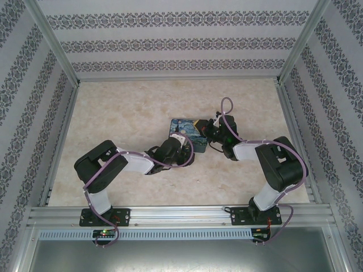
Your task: Unlock the padlock with the key
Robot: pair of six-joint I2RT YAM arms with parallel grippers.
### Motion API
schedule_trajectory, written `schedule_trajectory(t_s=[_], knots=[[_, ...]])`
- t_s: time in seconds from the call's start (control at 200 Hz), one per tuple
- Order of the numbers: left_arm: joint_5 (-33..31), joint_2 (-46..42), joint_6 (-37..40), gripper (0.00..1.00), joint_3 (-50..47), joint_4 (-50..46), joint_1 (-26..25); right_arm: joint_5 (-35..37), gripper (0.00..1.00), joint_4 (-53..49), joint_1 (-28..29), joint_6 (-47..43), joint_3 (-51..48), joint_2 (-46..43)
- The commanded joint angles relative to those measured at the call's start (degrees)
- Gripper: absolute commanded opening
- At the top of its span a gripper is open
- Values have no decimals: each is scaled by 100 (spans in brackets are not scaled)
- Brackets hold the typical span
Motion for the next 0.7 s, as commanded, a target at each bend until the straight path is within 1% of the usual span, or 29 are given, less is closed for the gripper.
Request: schedule_trajectory(t_s=[0.0,0.2,0.4,0.699], knots=[[43,201,25,62,114,371,-37,85,0,244,5,51,122,133],[324,23,-387,62,121,587,-13,143,0,246,13,65,121,194],[564,193,-991,62,20,1149,58,146,0,306,14,95,133,298],[479,428,-1129,62,59,1161,62,123,0,393,5,156,115,390]])
